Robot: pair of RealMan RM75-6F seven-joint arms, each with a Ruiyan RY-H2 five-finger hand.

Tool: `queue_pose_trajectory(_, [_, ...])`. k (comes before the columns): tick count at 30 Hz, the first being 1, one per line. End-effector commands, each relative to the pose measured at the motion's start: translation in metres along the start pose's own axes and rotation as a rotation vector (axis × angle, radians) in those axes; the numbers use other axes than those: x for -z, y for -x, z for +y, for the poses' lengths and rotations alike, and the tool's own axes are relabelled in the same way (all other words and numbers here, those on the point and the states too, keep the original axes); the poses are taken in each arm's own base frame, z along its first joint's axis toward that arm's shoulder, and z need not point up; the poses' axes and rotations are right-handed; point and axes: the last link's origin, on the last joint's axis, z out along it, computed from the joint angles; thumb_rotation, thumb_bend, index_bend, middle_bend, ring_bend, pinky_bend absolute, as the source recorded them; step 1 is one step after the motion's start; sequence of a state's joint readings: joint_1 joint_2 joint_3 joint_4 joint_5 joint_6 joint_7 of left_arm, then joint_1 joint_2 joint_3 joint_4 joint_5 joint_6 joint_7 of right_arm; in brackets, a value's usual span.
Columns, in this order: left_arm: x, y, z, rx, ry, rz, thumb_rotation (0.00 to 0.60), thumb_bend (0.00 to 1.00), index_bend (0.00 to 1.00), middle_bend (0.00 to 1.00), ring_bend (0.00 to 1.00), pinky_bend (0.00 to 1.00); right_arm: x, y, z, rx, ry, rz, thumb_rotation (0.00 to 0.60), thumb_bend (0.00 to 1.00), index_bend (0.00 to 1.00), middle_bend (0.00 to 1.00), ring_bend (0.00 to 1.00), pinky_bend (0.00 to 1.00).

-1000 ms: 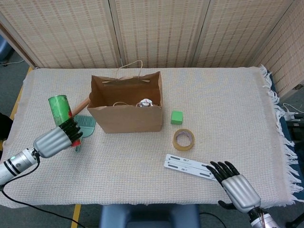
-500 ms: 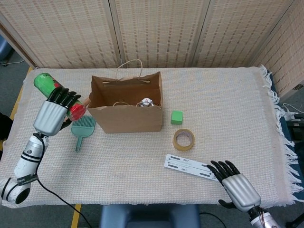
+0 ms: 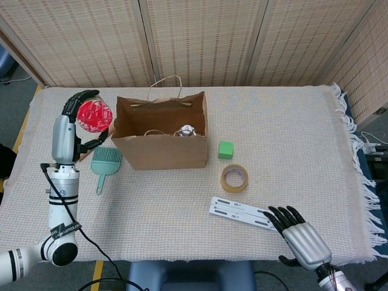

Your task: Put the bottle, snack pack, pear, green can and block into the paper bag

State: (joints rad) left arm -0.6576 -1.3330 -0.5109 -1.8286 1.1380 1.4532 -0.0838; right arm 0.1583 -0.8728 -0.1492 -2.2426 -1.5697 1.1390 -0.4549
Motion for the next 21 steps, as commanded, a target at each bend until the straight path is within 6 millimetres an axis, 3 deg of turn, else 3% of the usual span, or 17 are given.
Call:
queue_pose_trajectory(1, [0.006,0.002,0.016,0.136,-0.023,0.012,0.600,0.70,0.69,0.73,0.66,0.76,0.000,0.000,0.000,0.001,-0.001,0.000,0.600,0.07,0.00,0.00,0.00,0.00])
queue_pose_trajectory(9, [0.024,0.018,0.034,0.187,-0.004,-0.091,0.600,0.70,0.69,0.72,0.66,0.76,0.001,0.001,-0.001,0.005,-0.004,-0.002,0.600,0.07,0.00,0.00,0.00,0.00])
queue_pose_trajectory(21, [0.021,0.079,0.046,0.168,0.026,-0.205,0.600,0.69,0.68,0.72,0.65,0.75,0.001,0.000,-0.001,-0.001,-0.007,0.000,0.600,0.07,0.00,0.00,0.00,0.00])
